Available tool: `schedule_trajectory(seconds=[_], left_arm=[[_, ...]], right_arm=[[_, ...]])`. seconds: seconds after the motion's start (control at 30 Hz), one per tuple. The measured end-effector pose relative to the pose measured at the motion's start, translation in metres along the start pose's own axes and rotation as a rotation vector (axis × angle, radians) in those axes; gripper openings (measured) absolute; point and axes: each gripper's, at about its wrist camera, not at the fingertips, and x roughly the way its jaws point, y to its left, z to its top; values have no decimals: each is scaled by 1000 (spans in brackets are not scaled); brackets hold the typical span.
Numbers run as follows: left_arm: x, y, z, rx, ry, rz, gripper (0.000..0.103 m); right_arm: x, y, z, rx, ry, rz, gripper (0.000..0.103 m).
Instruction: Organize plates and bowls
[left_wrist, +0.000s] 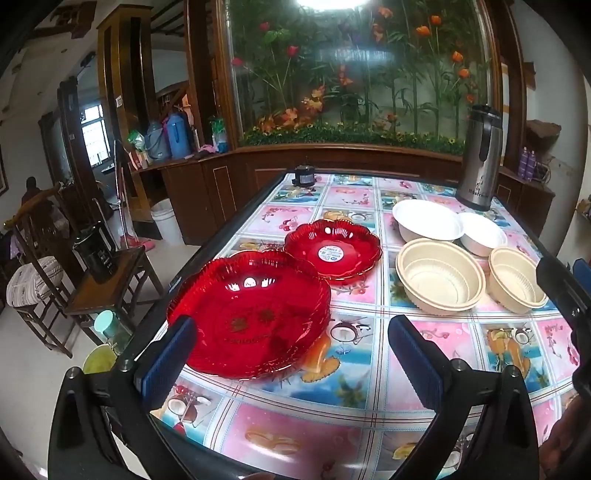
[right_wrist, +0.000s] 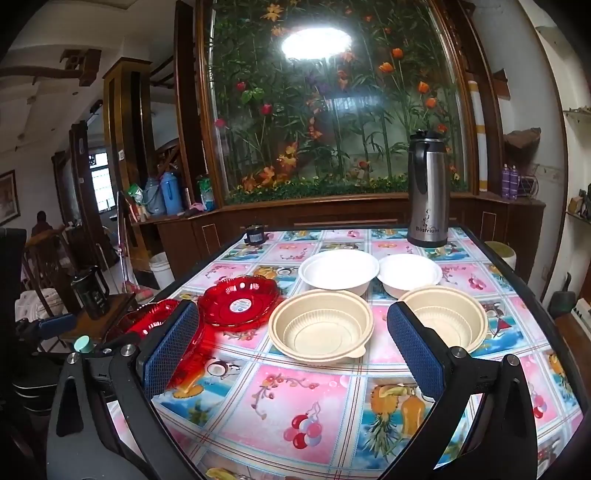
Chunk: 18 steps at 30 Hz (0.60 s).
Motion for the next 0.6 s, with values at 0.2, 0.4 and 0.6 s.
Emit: schedule_trajectory(seconds=[0.2,0.4,0.6], left_arm=[[2,-4,0,7,10,0,103],[4,-5,-2,3,16,-2,103],[5,-5,-3,-2,13,3,103]], right_arm=[[2,-6,-1,17,5,1,103],[2,-10,-2,30,11,1,103],[4,-10,-3,39,19,14,103]])
